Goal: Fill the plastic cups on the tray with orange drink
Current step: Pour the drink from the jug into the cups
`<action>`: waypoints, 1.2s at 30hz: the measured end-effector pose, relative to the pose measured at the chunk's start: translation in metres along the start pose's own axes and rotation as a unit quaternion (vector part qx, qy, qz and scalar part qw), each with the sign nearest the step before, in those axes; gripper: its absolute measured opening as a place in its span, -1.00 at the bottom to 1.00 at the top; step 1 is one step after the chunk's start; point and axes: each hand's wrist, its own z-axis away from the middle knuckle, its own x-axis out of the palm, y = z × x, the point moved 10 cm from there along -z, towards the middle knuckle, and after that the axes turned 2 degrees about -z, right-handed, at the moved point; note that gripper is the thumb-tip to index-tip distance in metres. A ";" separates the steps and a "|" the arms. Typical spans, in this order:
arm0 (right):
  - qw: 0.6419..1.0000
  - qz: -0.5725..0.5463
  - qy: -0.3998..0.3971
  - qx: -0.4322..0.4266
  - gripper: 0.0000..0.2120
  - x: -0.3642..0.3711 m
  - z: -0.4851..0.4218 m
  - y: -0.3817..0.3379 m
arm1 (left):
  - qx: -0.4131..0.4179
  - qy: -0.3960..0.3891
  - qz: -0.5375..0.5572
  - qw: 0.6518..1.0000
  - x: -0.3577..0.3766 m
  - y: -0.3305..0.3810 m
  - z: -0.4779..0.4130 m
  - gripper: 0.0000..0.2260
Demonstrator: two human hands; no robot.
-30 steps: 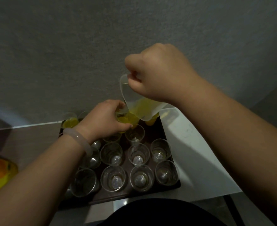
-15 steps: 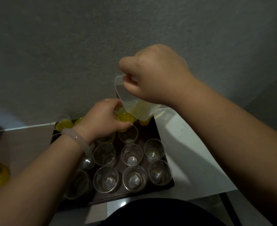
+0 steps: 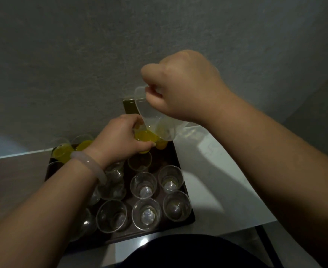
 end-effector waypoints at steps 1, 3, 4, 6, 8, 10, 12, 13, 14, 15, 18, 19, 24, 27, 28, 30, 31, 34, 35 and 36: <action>1.000 -0.002 -0.001 -0.002 -0.79 0.000 0.001 0.001 | 0.001 0.002 0.003 1.000 0.000 0.001 -0.001 -0.46; 1.000 -0.008 -0.006 0.001 -0.80 0.000 0.003 0.004 | 0.003 0.005 0.011 1.000 0.000 0.003 -0.002 -0.47; 1.000 -0.008 -0.009 0.010 -0.80 -0.001 0.003 0.008 | 0.003 0.006 0.014 1.000 0.001 0.003 -0.003 -0.46; 0.999 -0.010 -0.008 0.044 -0.81 -0.004 0.006 0.019 | 0.003 0.005 0.013 1.000 0.001 0.003 -0.005 -0.42; 0.996 -0.016 -0.003 0.085 -0.84 -0.008 0.014 0.035 | 0.003 0.005 0.014 1.000 0.002 0.004 -0.007 -0.37; 0.990 -0.039 0.012 0.136 -0.85 -0.010 0.027 0.055 | 0.002 0.005 0.019 1.000 0.001 0.005 -0.008 -0.33; 0.973 -0.088 0.033 0.211 -0.84 -0.011 0.045 0.079 | -0.001 -0.001 0.022 1.000 0.001 0.005 -0.009 -0.32; 0.960 -0.110 0.045 0.252 -0.83 -0.009 0.056 0.091 | -0.001 -0.005 0.024 1.000 0.002 0.006 -0.009 -0.33; 0.946 -0.129 0.058 0.291 -0.82 -0.007 0.067 0.101 | 0.000 -0.009 0.027 1.000 0.003 0.007 -0.009 -0.33; 0.931 -0.146 0.070 0.328 -0.80 -0.003 0.079 0.110 | 0.001 -0.011 0.030 0.999 0.004 0.009 -0.009 -0.33; 0.882 -0.196 0.102 0.417 -0.78 0.007 0.111 0.128 | 0.003 -0.020 0.034 0.999 0.007 0.012 -0.009 -0.34; 0.868 -0.209 0.115 0.435 -0.77 0.009 0.120 0.130 | 0.003 -0.022 0.032 0.999 0.008 0.013 -0.009 -0.35; 0.805 -0.231 0.206 0.507 -0.67 0.007 0.152 0.136 | 0.003 -0.010 0.032 0.999 0.011 0.014 -0.010 -0.38; 0.764 -0.244 0.233 0.549 -0.65 0.011 0.168 0.136 | 0.004 -0.006 0.028 1.000 0.014 0.015 -0.010 -0.38; 0.755 -0.249 0.235 0.559 -0.66 0.012 0.171 0.136 | 0.007 -0.005 0.027 1.000 0.014 0.016 -0.011 -0.39; 0.741 -0.264 0.239 0.569 -0.67 0.015 0.175 0.133 | 0.013 -0.003 0.029 0.999 0.015 0.019 -0.011 -0.38; 0.737 -0.270 0.238 0.572 -0.69 0.015 0.176 0.131 | 0.015 -0.004 0.032 0.999 0.016 0.021 -0.011 -0.38; 0.737 -0.267 0.231 0.576 -0.75 0.013 0.180 0.127 | 0.026 -0.006 0.031 0.999 0.017 0.026 -0.013 -0.35; 0.737 -0.265 0.231 0.578 -0.78 0.011 0.183 0.127 | 0.033 -0.008 0.025 0.999 0.017 0.028 -0.014 -0.35; 0.736 -0.264 0.231 0.580 -0.80 0.010 0.185 0.126 | 0.040 -0.012 0.016 0.999 0.019 0.030 -0.014 -0.36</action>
